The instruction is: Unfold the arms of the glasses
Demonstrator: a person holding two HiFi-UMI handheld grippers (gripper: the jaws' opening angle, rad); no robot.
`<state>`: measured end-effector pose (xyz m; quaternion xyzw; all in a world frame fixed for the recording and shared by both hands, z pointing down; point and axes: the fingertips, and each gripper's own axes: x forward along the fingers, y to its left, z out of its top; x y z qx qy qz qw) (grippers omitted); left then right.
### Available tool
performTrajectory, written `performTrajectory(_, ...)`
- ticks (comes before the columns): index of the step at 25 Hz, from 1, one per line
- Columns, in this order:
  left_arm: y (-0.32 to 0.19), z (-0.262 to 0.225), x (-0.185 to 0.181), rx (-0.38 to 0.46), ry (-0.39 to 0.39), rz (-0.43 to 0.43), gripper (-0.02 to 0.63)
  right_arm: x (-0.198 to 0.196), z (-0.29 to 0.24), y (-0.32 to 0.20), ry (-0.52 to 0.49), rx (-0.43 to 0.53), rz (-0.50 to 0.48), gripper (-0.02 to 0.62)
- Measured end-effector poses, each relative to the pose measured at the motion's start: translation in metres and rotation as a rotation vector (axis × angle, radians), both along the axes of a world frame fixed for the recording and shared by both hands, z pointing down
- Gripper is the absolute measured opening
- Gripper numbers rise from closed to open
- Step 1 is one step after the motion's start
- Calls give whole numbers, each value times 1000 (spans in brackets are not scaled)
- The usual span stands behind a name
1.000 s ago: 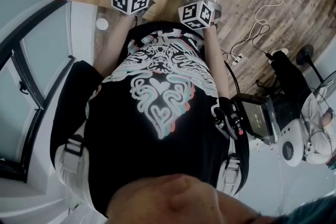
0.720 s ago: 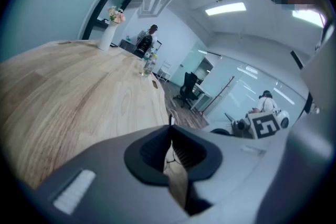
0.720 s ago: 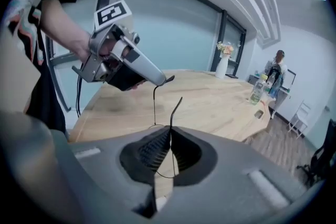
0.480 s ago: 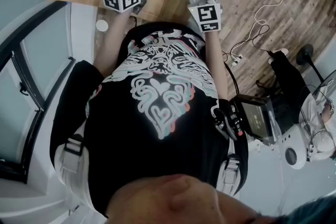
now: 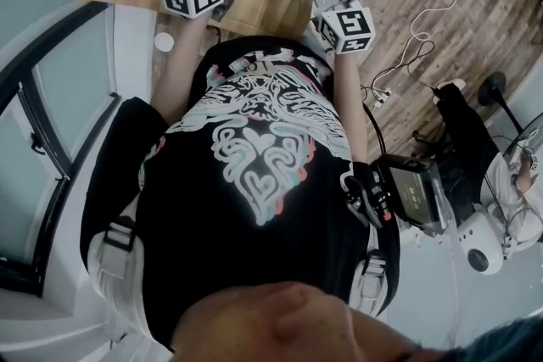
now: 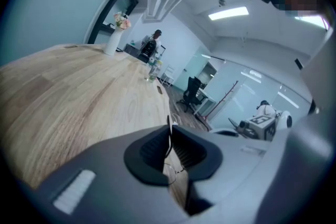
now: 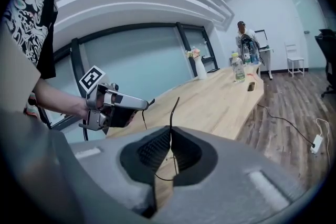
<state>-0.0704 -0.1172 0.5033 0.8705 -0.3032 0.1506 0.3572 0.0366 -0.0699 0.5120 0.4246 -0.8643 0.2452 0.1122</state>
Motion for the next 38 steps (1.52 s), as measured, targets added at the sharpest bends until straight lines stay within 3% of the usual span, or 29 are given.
performTrajectory(13, -10, -1, -4, 2, 13, -26, 5, 6, -5, -3, -122, -21, 54, 5)
performTrajectory(27, -7, 0, -7, 8, -7, -34, 5, 3, -3, -2, -113, -27, 47, 5)
performTrajectory(30, -7, 0, -6, 58, -46, -37, 5, 4, -3, -1, -113, -25, 45, 5)
performTrajectory(34, -5, 0, -4, 201, -171, -22, 6, 2, -4, 2, -102, -9, 39, 5)
performTrajectory(38, -5, 4, -2, 229, -212, -24, 5, -3, -4, 2, -63, 4, 39, 5)
